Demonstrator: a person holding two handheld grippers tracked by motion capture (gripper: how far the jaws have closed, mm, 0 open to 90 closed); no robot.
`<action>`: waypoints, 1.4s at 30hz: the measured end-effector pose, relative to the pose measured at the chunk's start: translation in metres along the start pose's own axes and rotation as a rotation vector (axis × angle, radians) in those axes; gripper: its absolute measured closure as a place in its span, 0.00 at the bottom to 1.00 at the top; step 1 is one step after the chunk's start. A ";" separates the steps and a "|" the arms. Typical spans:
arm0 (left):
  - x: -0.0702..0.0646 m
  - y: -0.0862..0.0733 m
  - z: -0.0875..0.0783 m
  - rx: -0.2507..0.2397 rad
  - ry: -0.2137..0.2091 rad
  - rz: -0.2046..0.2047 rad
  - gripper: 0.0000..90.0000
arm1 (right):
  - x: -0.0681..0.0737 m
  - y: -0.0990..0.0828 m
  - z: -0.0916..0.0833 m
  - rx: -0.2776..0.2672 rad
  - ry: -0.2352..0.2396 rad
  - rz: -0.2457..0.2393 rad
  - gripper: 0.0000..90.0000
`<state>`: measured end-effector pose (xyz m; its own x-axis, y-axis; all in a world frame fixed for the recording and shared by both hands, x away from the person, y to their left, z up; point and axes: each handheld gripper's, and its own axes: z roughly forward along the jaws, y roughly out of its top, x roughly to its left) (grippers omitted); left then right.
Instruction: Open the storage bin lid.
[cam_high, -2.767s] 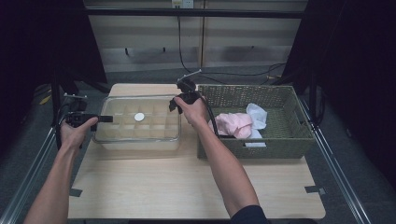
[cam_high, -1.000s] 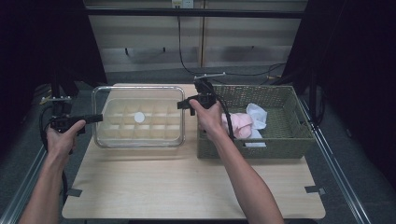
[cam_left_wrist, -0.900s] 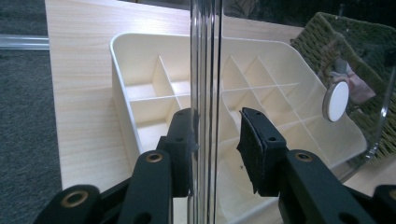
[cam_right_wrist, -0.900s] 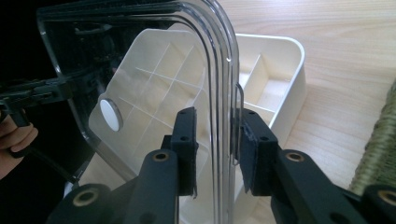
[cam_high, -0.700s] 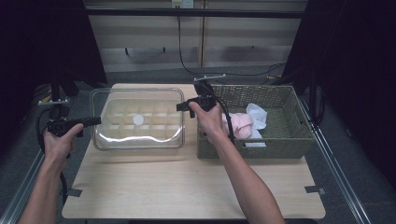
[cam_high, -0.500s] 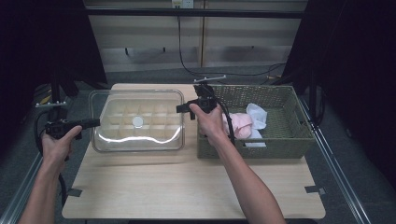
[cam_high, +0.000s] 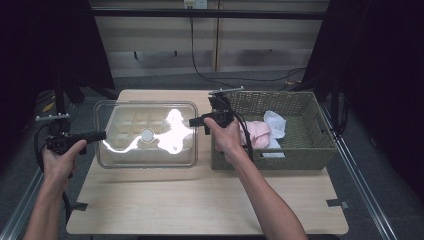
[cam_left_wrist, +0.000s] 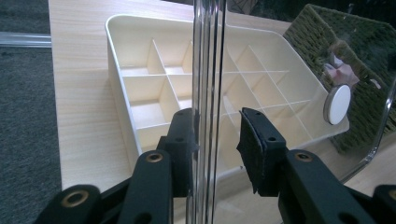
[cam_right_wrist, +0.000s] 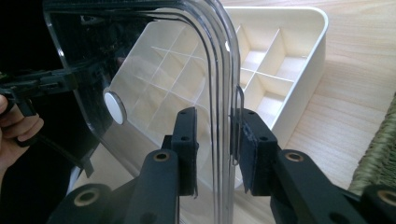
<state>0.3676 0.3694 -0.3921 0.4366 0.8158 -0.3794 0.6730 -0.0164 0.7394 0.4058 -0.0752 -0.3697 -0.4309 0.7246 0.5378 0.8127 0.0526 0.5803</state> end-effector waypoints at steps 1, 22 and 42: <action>-0.001 -0.001 -0.001 -0.001 -0.003 -0.008 0.73 | 0.001 -0.001 0.000 0.000 0.004 0.000 0.79; -0.005 -0.026 -0.017 0.027 0.010 0.004 0.72 | 0.010 -0.032 0.000 0.048 0.031 -0.019 0.80; -0.005 -0.051 -0.021 0.078 0.013 0.013 0.72 | 0.013 -0.063 0.003 0.114 0.027 -0.027 0.80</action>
<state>0.3188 0.3783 -0.4158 0.4378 0.8227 -0.3625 0.7120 -0.0711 0.6986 0.3502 -0.0671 -0.4014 -0.4626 0.7030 0.5402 0.8392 0.1506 0.5226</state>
